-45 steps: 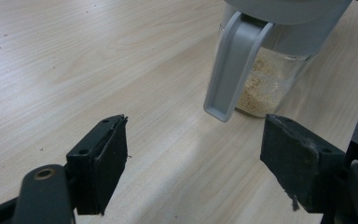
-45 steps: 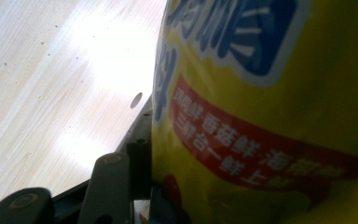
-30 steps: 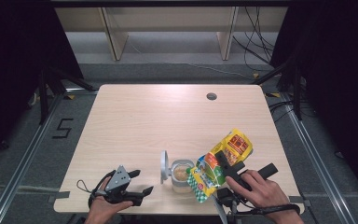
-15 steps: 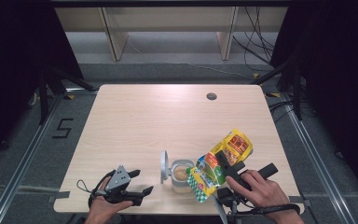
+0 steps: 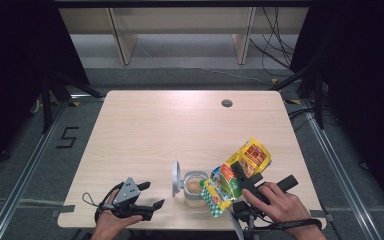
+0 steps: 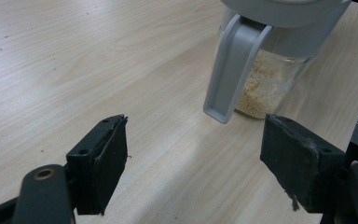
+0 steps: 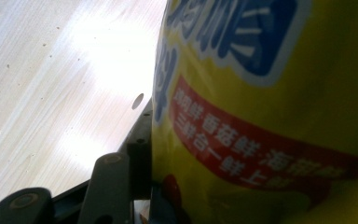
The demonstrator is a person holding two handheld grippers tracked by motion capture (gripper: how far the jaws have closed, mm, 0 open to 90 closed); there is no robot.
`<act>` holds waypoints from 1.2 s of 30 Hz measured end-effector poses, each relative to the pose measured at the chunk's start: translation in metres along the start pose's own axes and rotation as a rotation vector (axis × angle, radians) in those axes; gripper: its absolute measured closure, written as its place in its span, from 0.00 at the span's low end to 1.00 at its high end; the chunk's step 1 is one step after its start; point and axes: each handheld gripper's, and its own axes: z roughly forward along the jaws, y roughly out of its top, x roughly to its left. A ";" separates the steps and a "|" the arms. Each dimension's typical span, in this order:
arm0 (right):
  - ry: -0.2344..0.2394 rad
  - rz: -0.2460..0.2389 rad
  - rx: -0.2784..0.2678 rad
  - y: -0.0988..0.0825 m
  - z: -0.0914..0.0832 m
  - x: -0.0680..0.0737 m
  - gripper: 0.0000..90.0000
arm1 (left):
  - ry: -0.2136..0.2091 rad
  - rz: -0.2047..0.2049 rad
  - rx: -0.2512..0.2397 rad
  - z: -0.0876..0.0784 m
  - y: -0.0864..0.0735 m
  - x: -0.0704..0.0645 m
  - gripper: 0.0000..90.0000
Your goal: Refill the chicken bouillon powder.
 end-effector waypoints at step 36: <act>-0.006 -0.026 0.012 0.003 -0.001 0.000 0.60 | 0.003 0.047 0.023 -0.001 0.001 0.003 0.25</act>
